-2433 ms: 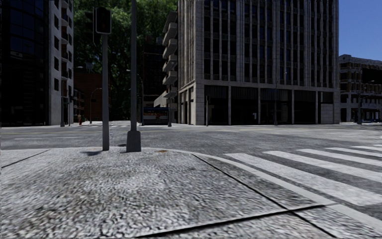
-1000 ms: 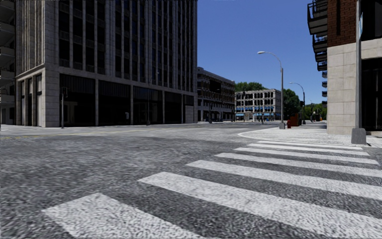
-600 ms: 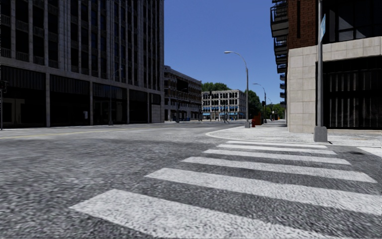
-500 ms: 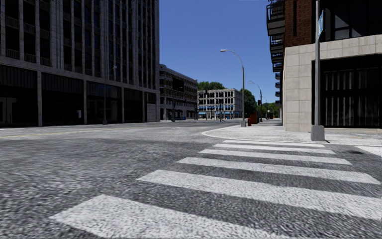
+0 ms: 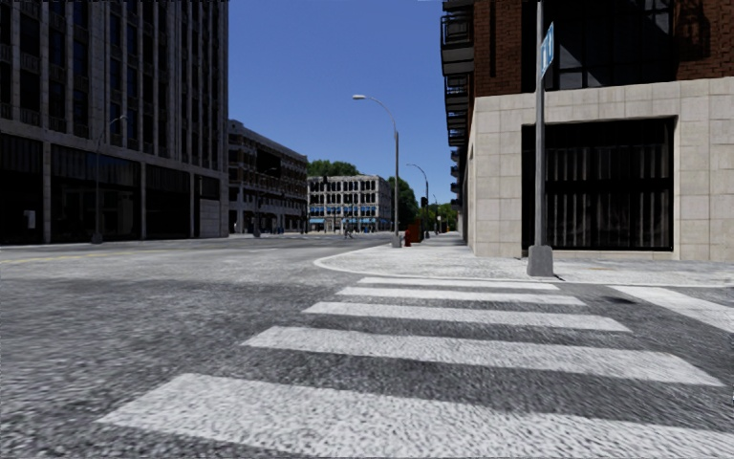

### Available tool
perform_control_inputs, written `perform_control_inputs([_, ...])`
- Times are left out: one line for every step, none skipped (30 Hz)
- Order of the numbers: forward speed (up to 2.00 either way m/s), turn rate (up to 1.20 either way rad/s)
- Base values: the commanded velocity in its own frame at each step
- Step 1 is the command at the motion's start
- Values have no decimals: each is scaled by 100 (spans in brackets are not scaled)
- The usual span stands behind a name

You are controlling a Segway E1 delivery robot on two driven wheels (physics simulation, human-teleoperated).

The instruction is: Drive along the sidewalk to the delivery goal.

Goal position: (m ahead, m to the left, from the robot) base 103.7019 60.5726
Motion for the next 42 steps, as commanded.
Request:
perform_control_inputs([158, -58])
perform_control_inputs([158, -58])
perform_control_inputs([158, -58])
perform_control_inputs([158, -58])
perform_control_inputs([158, -58])
perform_control_inputs([158, -58])
perform_control_inputs([158, -58])
perform_control_inputs([158, -58])
perform_control_inputs([158, -58])
perform_control_inputs([158, -58])
perform_control_inputs([200, -56])
perform_control_inputs([200, -38])
perform_control_inputs([200, -12])
perform_control_inputs([200, 0])
perform_control_inputs([200, 0])
perform_control_inputs([200, 0])
perform_control_inputs([200, 0])
perform_control_inputs([200, 0])
perform_control_inputs([200, 0])
perform_control_inputs([200, 0])
perform_control_inputs([200, 0])
perform_control_inputs([200, 0])
perform_control_inputs([200, 0])
perform_control_inputs([200, 0])
perform_control_inputs([200, 0])
perform_control_inputs([200, 0])
perform_control_inputs([200, 0])
perform_control_inputs([200, 0])
perform_control_inputs([200, 0])
perform_control_inputs([200, 0])
perform_control_inputs([200, 0])
perform_control_inputs([200, 0])
perform_control_inputs([200, 0])
perform_control_inputs([200, 0])
perform_control_inputs([200, 0])
perform_control_inputs([200, 0])
perform_control_inputs([200, 0])
perform_control_inputs([200, 0])
perform_control_inputs([200, 0])
perform_control_inputs([200, 0])
perform_control_inputs([200, 0])
perform_control_inputs([200, 0])
